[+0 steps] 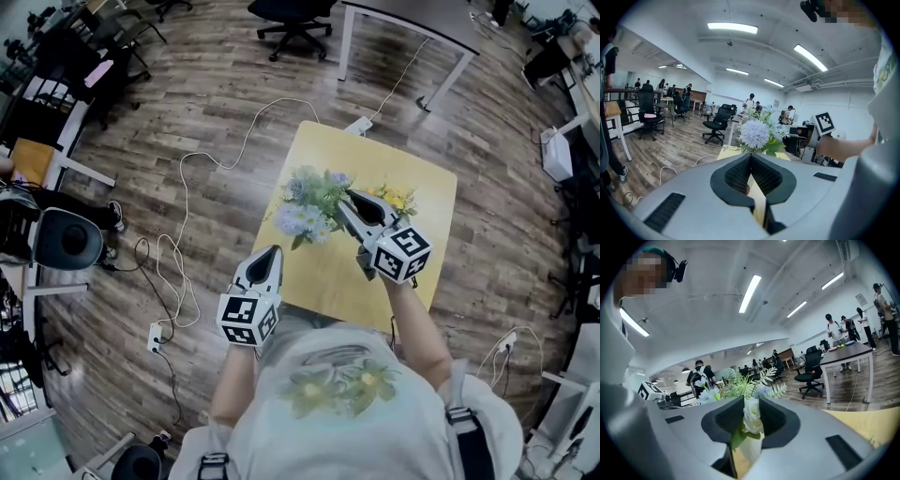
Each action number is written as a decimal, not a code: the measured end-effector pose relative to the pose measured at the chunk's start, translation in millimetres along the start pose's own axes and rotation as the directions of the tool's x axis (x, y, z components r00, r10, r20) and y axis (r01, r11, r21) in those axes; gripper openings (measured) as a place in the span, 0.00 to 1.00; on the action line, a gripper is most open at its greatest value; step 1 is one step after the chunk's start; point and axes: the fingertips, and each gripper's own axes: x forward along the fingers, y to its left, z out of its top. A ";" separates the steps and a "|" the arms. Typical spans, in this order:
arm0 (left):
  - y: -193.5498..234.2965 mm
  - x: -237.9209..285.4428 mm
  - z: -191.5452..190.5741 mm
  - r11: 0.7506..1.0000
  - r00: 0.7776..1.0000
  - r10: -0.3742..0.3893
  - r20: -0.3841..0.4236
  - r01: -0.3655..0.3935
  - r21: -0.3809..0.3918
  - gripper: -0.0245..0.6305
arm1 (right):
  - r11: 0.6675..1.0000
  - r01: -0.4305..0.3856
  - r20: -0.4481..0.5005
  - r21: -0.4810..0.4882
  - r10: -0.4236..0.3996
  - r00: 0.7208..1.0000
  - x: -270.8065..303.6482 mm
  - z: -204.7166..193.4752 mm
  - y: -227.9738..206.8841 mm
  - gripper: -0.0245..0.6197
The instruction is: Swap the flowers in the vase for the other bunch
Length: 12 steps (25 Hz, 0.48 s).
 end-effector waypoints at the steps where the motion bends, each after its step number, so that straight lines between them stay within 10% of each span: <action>1: 0.7 -0.3 -0.4 1.000 1.000 0.001 0.001 -0.001 0.000 0.06 | 1.000 -0.002 0.000 0.004 0.002 1.000 -0.4 -1.9 0.3 0.22; 12: 1.9 -3.4 -0.2 1.000 1.000 0.015 0.010 -0.015 0.003 0.06 | 0.993 -0.044 0.049 -0.111 0.050 0.998 -2.6 18.3 24.7 0.14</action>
